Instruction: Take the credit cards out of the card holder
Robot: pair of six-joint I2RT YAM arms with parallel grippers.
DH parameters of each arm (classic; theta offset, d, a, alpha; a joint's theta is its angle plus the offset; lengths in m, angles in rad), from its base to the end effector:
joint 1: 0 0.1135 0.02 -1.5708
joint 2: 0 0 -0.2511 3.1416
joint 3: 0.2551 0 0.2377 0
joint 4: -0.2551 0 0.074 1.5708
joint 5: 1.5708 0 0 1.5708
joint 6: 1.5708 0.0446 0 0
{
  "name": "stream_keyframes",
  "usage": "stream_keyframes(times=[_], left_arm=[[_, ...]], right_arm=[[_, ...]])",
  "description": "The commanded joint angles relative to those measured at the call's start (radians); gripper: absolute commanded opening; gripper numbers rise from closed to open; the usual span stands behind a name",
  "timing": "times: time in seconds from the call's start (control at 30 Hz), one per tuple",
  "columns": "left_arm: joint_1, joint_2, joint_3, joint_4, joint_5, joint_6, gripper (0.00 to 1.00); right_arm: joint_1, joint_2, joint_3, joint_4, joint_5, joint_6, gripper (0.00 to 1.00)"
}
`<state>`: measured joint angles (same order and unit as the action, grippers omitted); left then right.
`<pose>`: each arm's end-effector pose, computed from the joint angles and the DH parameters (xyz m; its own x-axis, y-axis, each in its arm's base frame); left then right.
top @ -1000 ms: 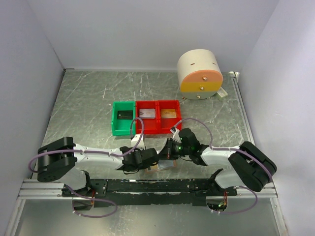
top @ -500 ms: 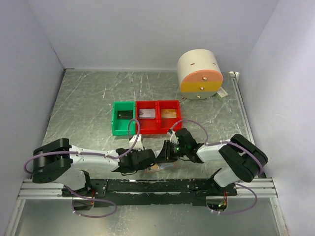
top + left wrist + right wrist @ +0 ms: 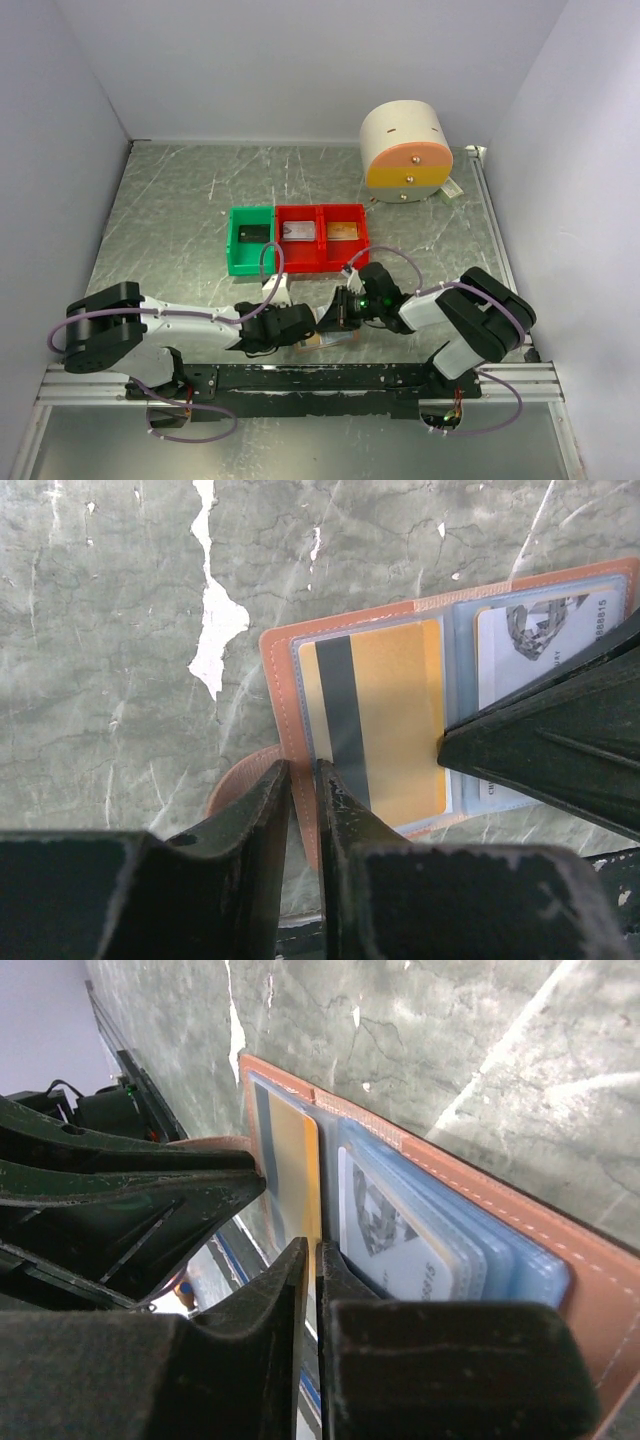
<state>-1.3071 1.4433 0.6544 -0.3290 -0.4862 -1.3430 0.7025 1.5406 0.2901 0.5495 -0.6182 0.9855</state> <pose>0.0833 -0.2285 0.1396 -0.8325 -0.2207 -0.5081 -0.0476 0.9423 -0.3314 0.1559 0.1658 0.0939 -0.9926 0.0497 -0.1106 -0.0673 0.5329 0.8435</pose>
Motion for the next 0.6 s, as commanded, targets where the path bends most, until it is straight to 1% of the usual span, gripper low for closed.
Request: stream_keyframes(times=[0.0, 0.1, 0.3, 0.43, 0.57], left_arm=[[-0.01, 0.059, -0.004, 0.047, 0.057, -0.003, 0.25], [-0.01, 0.05, -0.011, 0.036, 0.05, -0.016, 0.25], [-0.011, 0.011, -0.042, 0.022, 0.039, -0.04, 0.26], [-0.011, -0.01, -0.056, 0.02, 0.035, -0.047, 0.26], [-0.011, -0.014, -0.058, 0.023, 0.035, -0.047, 0.26]], right_arm=[[0.008, -0.007, -0.016, 0.103, -0.041, 0.045, 0.05], [0.009, -0.032, -0.025, 0.105, -0.034, 0.059, 0.0], [0.001, -0.117, -0.016, -0.041, 0.046, 0.006, 0.0], [-0.019, -0.159, -0.024, -0.084, 0.058, -0.008, 0.0], [-0.031, -0.168, -0.029, -0.108, 0.058, -0.024, 0.0]])
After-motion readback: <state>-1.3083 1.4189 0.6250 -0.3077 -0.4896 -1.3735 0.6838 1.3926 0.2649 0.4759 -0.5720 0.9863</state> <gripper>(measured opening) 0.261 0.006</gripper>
